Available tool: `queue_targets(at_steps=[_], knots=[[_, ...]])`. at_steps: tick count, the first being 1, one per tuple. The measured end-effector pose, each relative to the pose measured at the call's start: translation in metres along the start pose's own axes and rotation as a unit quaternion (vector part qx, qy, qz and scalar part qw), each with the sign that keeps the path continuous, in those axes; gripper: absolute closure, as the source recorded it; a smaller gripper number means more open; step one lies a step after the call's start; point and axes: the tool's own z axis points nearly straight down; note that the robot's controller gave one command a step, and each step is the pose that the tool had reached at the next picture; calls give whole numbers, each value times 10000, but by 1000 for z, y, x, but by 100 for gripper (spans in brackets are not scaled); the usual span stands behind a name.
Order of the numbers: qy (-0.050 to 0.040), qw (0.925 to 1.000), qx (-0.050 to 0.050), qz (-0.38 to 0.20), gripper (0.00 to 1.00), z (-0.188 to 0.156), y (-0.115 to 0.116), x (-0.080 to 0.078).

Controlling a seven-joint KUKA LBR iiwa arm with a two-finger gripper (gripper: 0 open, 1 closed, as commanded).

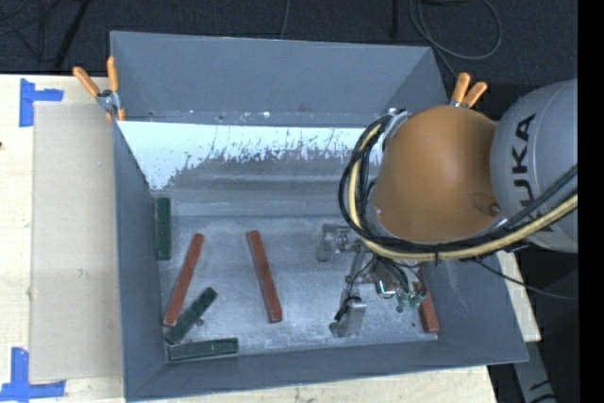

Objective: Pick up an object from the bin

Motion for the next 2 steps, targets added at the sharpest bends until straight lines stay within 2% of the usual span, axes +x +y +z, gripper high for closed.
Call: queue_targets(at_steps=[1, 2], knots=[[-13, 9983, -4, -578, 0, 106, 89, -19], [-32, 9853, 17, -1708, 0, 133, 31, -33]])
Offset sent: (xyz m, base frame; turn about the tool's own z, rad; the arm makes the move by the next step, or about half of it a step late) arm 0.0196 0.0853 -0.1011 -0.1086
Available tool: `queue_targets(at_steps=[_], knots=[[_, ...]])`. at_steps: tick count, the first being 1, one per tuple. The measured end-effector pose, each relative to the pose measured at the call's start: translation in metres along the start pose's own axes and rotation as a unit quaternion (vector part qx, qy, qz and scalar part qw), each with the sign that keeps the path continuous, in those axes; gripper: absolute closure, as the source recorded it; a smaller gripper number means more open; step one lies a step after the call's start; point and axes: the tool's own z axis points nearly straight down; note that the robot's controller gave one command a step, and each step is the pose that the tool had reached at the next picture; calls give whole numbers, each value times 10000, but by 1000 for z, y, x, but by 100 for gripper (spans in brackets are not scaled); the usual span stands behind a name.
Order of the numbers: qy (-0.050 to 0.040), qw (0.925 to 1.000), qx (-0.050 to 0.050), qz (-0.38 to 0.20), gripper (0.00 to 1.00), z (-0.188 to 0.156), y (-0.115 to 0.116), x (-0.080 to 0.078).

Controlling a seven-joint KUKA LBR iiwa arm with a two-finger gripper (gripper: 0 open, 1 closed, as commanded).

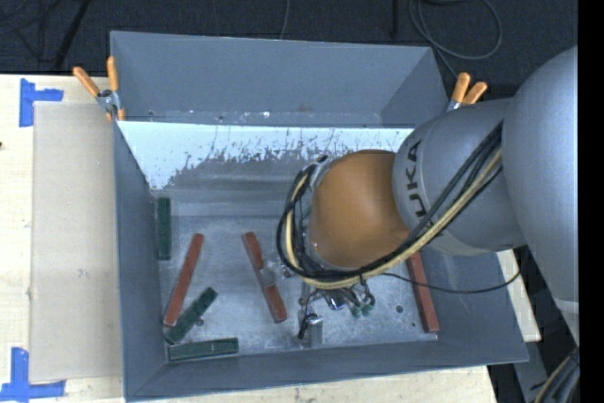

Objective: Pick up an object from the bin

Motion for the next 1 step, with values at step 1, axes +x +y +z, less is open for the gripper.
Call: queue_targets(at_steps=[1], knots=[[-49, 9991, 26, -421, 0, -47, -91, -26]])
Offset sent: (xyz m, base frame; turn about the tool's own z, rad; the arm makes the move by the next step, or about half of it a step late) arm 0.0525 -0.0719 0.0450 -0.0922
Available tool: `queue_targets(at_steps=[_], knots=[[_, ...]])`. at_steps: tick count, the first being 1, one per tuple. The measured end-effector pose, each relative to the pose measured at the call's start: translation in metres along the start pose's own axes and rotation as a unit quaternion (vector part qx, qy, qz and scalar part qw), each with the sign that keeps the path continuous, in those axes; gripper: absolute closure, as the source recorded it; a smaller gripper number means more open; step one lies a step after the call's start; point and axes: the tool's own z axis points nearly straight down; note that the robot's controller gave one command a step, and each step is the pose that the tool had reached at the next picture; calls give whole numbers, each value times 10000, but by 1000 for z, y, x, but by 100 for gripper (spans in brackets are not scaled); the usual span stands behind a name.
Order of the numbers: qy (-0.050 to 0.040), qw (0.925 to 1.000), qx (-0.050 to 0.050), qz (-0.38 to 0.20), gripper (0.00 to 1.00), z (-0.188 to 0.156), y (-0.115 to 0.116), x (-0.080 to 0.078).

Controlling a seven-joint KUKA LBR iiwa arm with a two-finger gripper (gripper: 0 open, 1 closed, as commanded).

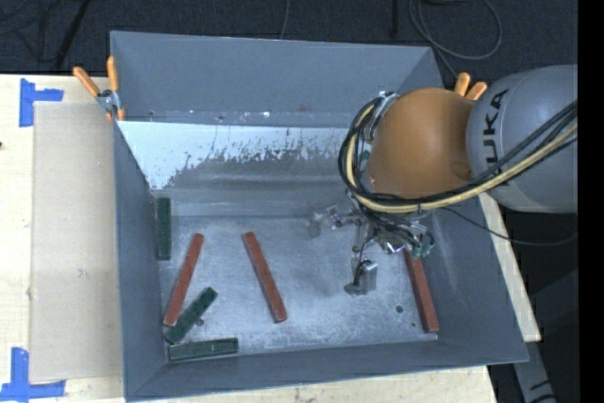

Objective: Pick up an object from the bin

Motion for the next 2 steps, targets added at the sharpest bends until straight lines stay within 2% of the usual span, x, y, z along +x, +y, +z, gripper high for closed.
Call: queue_targets(at_steps=[1, 2], knots=[[21, 9890, -39, 1480, 0, -24, 77, -27], [27, 9814, -50, -1920, 0, 32, 138, -56]])
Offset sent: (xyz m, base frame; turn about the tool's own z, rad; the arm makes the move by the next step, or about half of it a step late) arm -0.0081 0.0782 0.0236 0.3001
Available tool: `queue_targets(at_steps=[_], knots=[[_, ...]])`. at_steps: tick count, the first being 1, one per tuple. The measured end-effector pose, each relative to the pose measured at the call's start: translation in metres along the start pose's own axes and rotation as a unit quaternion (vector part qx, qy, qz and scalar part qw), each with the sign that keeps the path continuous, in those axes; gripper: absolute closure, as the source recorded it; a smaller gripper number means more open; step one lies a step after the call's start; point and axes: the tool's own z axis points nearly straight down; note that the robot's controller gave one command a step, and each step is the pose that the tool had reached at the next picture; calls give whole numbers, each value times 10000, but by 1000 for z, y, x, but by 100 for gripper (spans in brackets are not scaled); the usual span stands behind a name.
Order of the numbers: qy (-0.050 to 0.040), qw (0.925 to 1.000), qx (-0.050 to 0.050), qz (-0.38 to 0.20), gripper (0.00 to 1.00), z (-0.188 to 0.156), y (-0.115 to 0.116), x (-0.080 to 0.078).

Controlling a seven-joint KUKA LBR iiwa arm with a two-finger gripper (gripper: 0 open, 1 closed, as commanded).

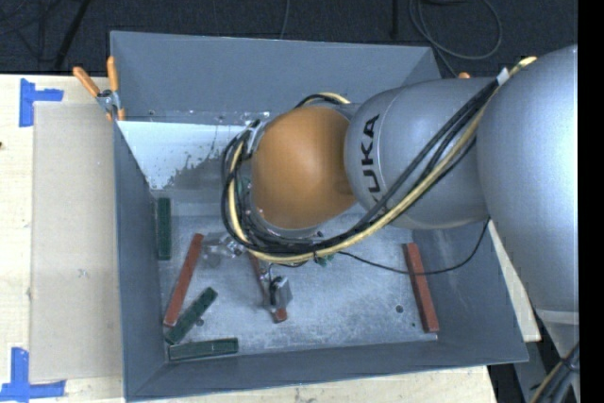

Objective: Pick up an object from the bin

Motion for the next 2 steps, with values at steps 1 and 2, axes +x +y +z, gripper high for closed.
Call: queue_targets(at_steps=[1, 2], knots=[[1, 9986, -6, 528, 0, 23, 87, -3], [-3, 9984, 34, 572, 0, -16, 3, 55]])
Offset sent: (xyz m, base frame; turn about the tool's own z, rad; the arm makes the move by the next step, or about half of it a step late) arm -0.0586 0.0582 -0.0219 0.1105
